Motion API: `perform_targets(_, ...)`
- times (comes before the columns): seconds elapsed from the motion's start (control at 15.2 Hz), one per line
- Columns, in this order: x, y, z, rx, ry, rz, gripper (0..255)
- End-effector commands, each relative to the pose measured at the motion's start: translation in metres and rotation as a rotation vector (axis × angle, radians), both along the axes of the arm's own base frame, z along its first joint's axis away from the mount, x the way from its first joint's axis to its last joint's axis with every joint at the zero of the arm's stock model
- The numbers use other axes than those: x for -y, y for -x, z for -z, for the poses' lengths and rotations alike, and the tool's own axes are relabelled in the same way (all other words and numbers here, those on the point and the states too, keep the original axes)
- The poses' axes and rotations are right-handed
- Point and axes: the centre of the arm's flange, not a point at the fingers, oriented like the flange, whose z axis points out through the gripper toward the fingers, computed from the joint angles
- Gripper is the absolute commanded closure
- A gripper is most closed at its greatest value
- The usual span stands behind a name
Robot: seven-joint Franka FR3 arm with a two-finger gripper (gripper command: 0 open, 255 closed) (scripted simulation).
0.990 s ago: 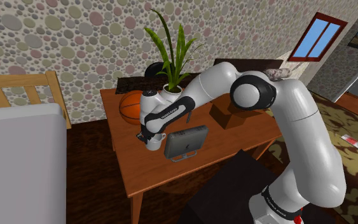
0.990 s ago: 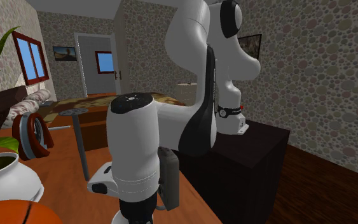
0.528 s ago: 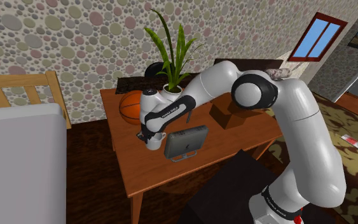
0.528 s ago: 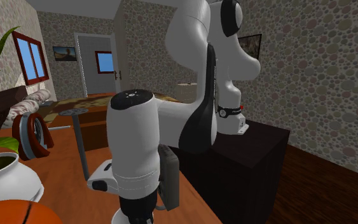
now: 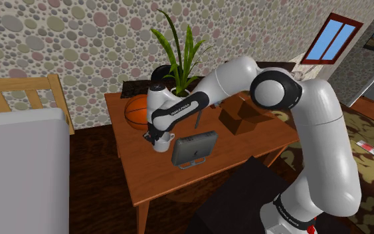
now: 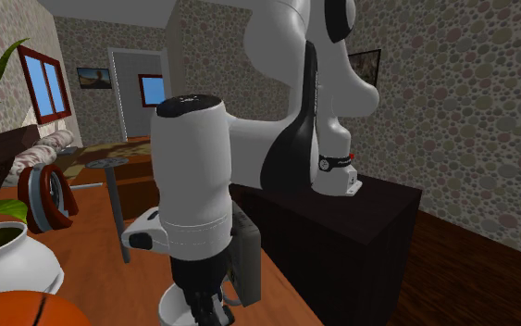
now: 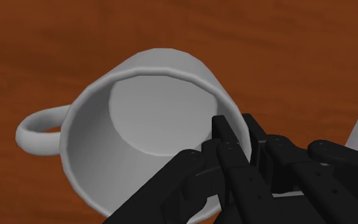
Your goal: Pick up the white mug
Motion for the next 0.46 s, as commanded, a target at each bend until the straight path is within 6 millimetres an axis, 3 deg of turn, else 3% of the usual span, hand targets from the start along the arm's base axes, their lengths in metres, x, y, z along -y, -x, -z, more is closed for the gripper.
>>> perform_targets(0.0, 0.000, -0.001, -0.010, 0.000, 0.000, 0.000, 255)
perform_targets(0.26, 0.000, -0.001, -0.031, 0.000, 0.000, 0.000, 255)
perform_targets(0.4, 0.000, -0.001, -0.032, 0.000, 0.000, 0.000, 255)
